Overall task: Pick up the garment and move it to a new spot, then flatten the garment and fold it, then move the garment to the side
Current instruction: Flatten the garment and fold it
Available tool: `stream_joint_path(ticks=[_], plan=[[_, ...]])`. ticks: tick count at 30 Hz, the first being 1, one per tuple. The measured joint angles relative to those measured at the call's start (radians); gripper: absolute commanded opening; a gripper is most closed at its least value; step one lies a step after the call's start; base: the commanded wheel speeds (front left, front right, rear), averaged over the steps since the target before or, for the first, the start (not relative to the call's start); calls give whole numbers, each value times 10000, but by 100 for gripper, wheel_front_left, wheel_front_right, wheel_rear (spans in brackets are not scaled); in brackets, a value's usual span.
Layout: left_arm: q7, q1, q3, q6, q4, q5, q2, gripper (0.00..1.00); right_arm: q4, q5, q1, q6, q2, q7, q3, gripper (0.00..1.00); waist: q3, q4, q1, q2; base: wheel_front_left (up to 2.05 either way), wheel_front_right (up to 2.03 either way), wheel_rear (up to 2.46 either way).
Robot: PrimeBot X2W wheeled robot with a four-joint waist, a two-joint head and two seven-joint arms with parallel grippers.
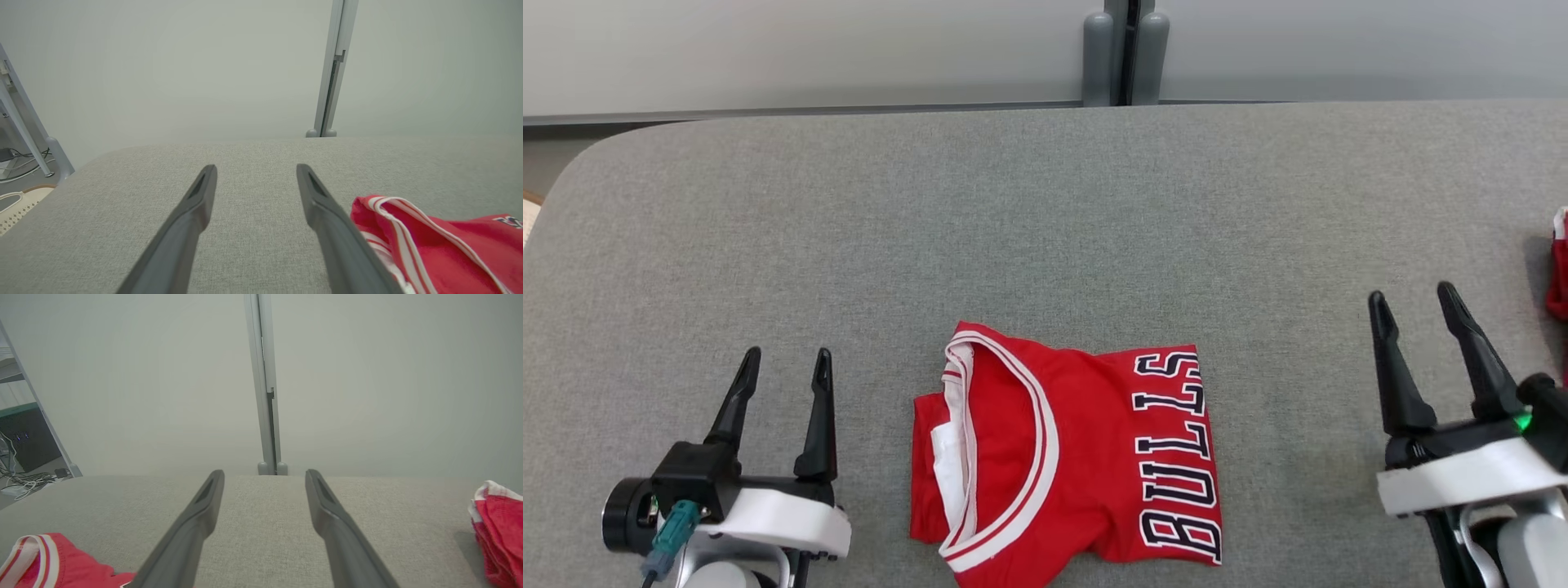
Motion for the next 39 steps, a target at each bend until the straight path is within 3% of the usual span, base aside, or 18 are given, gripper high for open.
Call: stream_joint_path(ticks=[5,15,24,39], plan=[[21,352,10,4,12,-2,144,100,-708,-357,1155,0,92,539,-692,100,-349,-154,0,0,0,0,0],[330,1234,27,134,-146,-73,449,100,-1269,-451,2444,0,305,1041,-928,100,-1316,-402,0,0,0,0,0],[591,1754,-17,257,-491,-104,585,100,-1482,-458,3025,0,385,1250,-1047,100,-1923,-409,0,0,0,0,0],[675,1878,-48,410,-719,-194,631,100,-1567,-460,3073,0,474,1398,-1093,100,-1963,-321,0,0,0,0,0]])
